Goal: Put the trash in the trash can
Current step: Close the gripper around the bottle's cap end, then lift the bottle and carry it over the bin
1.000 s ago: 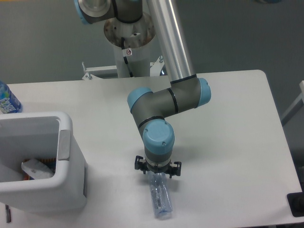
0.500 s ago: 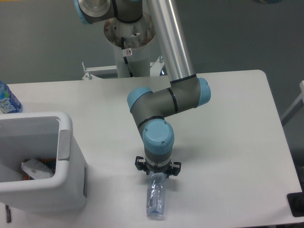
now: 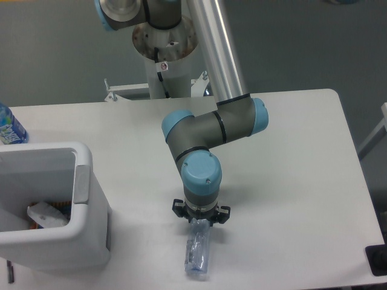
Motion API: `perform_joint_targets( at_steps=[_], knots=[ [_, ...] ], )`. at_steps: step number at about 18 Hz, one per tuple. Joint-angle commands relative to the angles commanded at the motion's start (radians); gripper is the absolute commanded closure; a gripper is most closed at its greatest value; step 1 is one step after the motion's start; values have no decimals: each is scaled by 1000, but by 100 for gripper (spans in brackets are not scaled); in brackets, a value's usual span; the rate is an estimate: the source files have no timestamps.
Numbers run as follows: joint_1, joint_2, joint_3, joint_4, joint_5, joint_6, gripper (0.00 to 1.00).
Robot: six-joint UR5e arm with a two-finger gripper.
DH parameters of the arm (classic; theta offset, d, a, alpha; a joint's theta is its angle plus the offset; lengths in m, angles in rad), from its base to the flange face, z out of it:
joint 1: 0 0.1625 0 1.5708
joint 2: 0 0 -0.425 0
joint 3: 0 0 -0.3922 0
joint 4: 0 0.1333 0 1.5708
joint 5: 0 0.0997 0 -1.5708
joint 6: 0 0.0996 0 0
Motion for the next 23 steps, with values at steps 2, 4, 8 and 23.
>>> perform_joint_targets(
  at_steps=[2,4,8,23],
  knots=[
    [0,2,0,0,0,0,40],
    [0,5,3,0,0,2,41],
    [2,9,11,0,-6,2,43],
    [95,159,46,172,-307,-9,49]
  ],
)
